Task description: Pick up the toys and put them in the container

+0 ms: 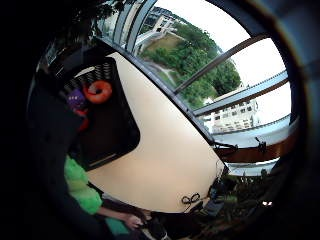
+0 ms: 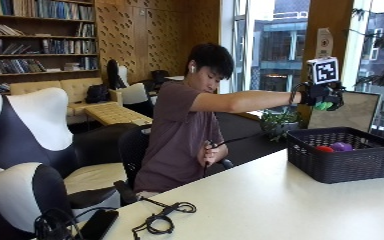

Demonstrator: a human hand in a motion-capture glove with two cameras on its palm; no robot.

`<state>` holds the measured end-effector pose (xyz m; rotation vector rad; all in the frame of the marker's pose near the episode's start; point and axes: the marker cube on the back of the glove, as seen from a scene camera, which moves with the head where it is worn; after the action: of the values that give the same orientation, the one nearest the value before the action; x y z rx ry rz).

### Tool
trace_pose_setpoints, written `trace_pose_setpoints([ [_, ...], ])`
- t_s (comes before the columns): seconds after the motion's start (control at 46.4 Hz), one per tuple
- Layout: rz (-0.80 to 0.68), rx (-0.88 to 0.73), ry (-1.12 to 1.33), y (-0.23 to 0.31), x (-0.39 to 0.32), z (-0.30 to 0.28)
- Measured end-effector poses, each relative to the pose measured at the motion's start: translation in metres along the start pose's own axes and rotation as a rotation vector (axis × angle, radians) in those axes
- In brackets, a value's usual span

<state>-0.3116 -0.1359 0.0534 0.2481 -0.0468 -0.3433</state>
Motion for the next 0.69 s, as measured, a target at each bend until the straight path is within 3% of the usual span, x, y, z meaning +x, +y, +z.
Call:
trace_pose_setpoints([
  [0.129,-0.155,-0.121,-0.046,-0.008,-0.022,0.031],
  [0.237,-0.18,-0.244,-0.067,-0.005,-0.02,0.052],
  [0.689,-0.206,-0.308,-0.098,0.002,-0.01,0.072],
])
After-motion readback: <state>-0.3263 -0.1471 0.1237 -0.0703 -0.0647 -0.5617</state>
